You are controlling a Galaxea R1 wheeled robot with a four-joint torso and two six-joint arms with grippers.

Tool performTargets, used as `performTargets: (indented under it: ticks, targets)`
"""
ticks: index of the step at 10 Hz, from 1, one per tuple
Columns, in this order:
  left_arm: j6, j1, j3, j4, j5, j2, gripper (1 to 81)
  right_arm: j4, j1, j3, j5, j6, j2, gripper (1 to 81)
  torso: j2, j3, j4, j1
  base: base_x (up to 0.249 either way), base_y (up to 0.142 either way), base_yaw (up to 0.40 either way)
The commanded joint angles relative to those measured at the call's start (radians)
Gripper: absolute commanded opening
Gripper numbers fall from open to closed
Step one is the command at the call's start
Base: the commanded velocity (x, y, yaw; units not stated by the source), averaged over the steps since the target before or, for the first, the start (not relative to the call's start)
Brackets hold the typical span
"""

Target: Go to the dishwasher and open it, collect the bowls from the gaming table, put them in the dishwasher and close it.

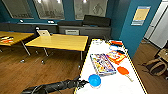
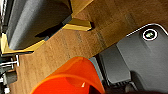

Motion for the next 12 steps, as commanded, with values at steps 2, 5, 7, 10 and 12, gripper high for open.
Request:
performTargets:
  ticks: [2, 5, 7, 10, 12]
  targets:
    - [0.002, -0.149, 0.016, 0.007, -0.021, -0.024, 81.1, -0.036, 0.046, 0.016, -0.024, -0.002, -0.037, 1.0, 0.0, 0.0, 0.0, 0.0, 0.0, 0.0, 0.0]
    - [-0.002, -0.172, -0.001, 0.016, -0.032, 0.0, 81.1, -0.039, 0.045, 0.016, -0.024, -0.002, -0.035, 1.0, 0.0, 0.0, 0.0, 0.0, 0.0, 0.0, 0.0]
    - [-0.068, -0.193, -0.027, 0.021, 0.099, 0.04, 81.1, -0.04, 0.046, 0.016, -0.024, -0.002, -0.034, 1.0, 0.0, 0.0, 0.0, 0.0, 0.0, 0.0, 0.0]
    - [-0.165, -0.219, -0.141, 0.041, 0.229, 0.138, 81.1, -0.04, 0.046, 0.013, -0.024, -0.002, -0.034, 1.0, 0.0, 0.0, 0.0, 0.0, 0.0, 0.0, 0.0]
    - [-0.167, -0.225, -0.135, 0.044, 0.223, 0.15, 81.1, -0.04, 0.045, 0.005, -0.024, -0.002, -0.031, 1.0, 0.0, 0.0, 0.0, 0.0, 0.0, 0.0, 0.0]
